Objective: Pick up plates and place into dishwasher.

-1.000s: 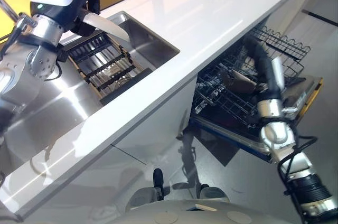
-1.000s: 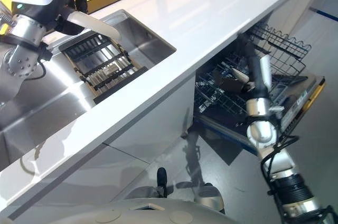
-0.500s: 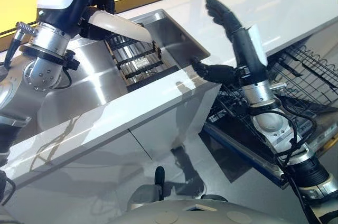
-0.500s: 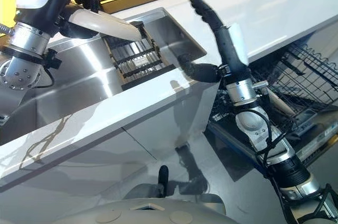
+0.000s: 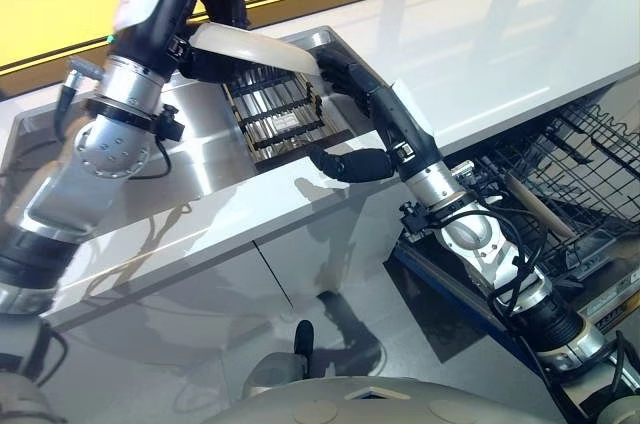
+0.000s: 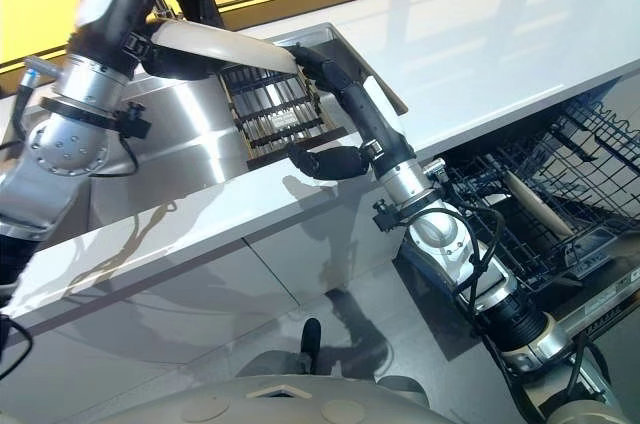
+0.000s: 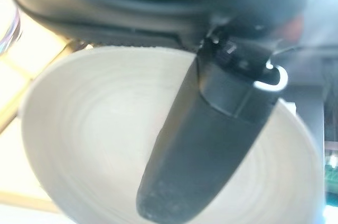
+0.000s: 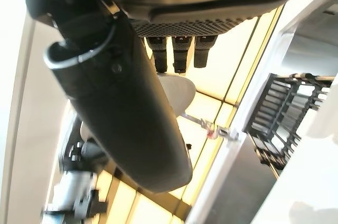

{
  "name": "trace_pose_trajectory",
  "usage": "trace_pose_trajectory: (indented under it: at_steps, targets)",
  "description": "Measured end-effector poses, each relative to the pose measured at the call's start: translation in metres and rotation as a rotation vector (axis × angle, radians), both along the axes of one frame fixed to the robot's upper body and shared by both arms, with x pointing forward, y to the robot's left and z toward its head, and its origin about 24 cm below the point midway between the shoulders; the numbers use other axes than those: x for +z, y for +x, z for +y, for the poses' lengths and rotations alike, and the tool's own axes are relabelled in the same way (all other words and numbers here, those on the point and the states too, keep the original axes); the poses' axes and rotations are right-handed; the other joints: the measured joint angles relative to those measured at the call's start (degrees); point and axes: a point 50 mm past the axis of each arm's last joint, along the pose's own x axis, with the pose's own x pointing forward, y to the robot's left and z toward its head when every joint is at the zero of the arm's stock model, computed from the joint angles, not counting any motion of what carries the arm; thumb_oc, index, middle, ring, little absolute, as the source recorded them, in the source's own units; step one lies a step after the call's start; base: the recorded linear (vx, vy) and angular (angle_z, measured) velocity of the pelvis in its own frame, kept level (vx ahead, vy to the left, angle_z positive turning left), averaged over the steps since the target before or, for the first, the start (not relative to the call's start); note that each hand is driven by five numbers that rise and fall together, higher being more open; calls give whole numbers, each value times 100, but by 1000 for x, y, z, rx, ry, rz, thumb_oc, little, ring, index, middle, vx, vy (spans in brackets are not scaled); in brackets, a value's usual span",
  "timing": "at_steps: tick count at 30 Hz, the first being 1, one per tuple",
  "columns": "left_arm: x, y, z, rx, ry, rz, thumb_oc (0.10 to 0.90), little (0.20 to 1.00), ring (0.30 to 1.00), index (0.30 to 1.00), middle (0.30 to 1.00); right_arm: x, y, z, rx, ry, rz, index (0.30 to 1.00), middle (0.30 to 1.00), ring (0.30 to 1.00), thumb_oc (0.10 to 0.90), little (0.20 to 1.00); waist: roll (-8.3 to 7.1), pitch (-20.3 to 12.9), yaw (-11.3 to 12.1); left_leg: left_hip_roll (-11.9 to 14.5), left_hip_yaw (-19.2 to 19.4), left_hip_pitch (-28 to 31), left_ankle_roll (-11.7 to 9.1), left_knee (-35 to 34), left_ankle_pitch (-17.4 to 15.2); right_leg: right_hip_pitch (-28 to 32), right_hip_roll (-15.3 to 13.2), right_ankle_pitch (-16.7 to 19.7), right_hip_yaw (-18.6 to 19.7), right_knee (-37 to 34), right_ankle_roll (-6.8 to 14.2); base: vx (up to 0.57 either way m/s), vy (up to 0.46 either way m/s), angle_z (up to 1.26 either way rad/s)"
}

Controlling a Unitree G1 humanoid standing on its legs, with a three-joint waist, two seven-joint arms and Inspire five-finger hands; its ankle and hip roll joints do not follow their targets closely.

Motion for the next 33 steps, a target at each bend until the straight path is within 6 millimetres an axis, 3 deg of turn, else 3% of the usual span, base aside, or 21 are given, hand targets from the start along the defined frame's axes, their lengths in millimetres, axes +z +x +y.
trace_pose_trajectory:
  at_steps: [7, 11, 17, 19, 23, 25, 30, 31, 32, 33]
  targets:
    - [-44, 3, -38, -222, -125, 263, 100, 200, 300, 300, 300, 0, 1, 4, -67, 45, -11, 900, 900, 900, 800, 900, -2, -27, -78, 1, 14, -8, 0, 0, 2, -7, 2, 1, 19, -15, -1, 0, 0, 0]
    - [-59, 3, -43, -236, -161, 335, 100, 200, 300, 300, 300, -4, 0, 2, -97, 27, -18, 900, 900, 900, 800, 900, -3, -30, -115, 5, 46, -7, -22, 0, 14, -5, 2, 2, 48, -43, 0, 3, 1, -2]
    - [-64, 2, -43, -241, -149, 369, 100, 200, 300, 300, 300, -10, -3, 1, -100, 24, 9, 900, 900, 900, 800, 900, -14, -36, -136, 7, 58, -7, -22, 0, 9, 4, 2, 5, 57, -73, -1, 0, 0, 0]
    - [-64, 2, -43, -243, -148, 371, 100, 200, 300, 300, 300, -11, -3, 1, -101, 25, 11, 300, 300, 300, 100, 200, -15, -37, -133, 7, 59, -7, -21, 0, 8, 4, 1, 5, 65, -76, -1, 0, 0, 0]
    - [-64, 2, -43, -243, -151, 370, 100, 200, 300, 300, 300, -14, -5, 4, -88, 19, 23, 300, 300, 300, 100, 200, -51, -67, -133, 8, 76, -6, -13, -1, 1, 1, 3, 5, 144, -91, -1, 4, 3, -2]
    - [-65, 2, -43, -247, -145, 376, 251, 351, 429, 429, 429, -15, -5, 4, -101, 27, 25, 300, 300, 300, 100, 200, -62, -76, -127, 7, 100, -2, -12, 0, 1, 0, -1, 5, 160, -94, 0, 6, 0, -5]
    - [-69, -7, -45, -279, -169, 394, 364, 464, 526, 526, 526, -17, -6, 0, -142, 19, 12, 300, 300, 300, 100, 200, -91, -95, -120, 6, 136, 12, -6, -2, -9, -2, -11, 6, 180, -96, 1, -1, -2, -2]
    - [-70, -8, -44, -281, -171, 397, 484, 584, 629, 629, 629, -17, -6, -2, -148, 13, 7, 300, 300, 300, 100, 200, -94, -98, -117, 7, 138, 12, -5, -7, -15, -4, -12, 5, 180, -95, 1, 0, 0, 0]
    - [-71, -10, -43, -279, -175, 398, 800, 900, 900, 900, 900, -16, -5, -5, -163, 11, 0, 300, 300, 300, 100, 200, -95, -99, -116, 7, 139, 12, 1, -8, -29, -5, -12, 5, 180, -95, 1, 0, 0, 0]
    - [-73, -11, -43, -288, -175, 400, 800, 900, 900, 900, 900, -15, -4, -9, -183, 16, -3, 300, 300, 300, 100, 200, -95, -99, -104, 7, 139, 12, 4, -10, -33, -7, -13, 5, 179, -95, 1, 0, 0, 0]
